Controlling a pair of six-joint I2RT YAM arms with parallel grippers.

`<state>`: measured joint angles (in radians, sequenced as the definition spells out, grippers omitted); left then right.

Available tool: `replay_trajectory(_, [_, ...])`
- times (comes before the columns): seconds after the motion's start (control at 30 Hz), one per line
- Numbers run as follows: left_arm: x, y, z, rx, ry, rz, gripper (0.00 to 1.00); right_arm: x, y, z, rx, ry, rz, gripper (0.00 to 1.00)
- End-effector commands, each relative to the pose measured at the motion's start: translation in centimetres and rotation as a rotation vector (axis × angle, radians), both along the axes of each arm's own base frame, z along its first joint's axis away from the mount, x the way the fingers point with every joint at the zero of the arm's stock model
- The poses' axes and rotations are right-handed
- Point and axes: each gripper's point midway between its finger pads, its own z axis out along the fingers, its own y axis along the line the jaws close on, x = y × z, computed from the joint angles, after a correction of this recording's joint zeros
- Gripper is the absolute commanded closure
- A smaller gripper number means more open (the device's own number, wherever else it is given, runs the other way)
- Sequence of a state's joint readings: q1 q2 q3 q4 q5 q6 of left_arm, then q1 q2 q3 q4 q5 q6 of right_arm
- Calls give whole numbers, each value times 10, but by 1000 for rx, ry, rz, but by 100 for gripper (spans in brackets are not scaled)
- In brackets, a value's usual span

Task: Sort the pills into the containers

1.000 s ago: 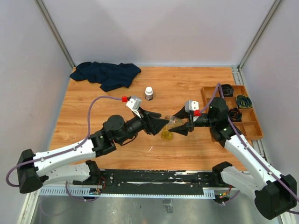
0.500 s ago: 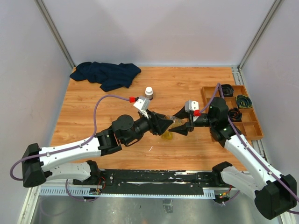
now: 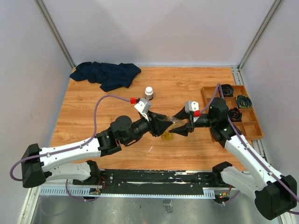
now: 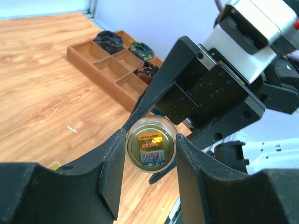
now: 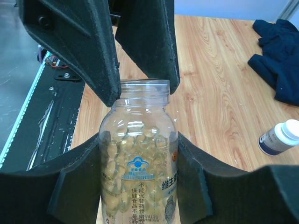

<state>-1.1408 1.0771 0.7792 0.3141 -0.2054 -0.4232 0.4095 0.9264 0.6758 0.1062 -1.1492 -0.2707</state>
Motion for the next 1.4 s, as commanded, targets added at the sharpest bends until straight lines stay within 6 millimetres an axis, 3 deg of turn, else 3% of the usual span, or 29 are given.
replay_trajectory(0.0, [-23,-4,7,-6,-183,-189,74,-1,0,19,36,-79,14,99])
replay_trajectory(0.27, [-54,-9,-7,44,-466,-625,83,-1,-1,18,37,-78,18,99])
replay_trajectory(0.37, [-44,-9,-14,98,-492,-654,86,-1,-1,18,38,-79,17,100])
replay_trajectory(0.57, [-26,-5,-9,109,-519,-654,85,-1,-1,19,38,-80,18,100])
replay_trajectory(0.7, [-22,-6,-5,105,-507,-638,69,-1,-1,18,37,-79,17,99])
replay_trajectory(0.87, [-14,-1,15,39,-466,-539,28,0,-1,17,35,-81,16,100])
replay_trajectory(1.0, [-5,11,40,-47,-415,-410,8,0,-1,17,34,-82,14,99])
replay_trajectory(1.2, [-9,22,57,-141,-272,-365,1,1,-1,17,33,-85,14,99])
replay_trajectory(1.37, [-14,35,51,-258,-101,-318,3,1,-2,17,32,-87,10,99])
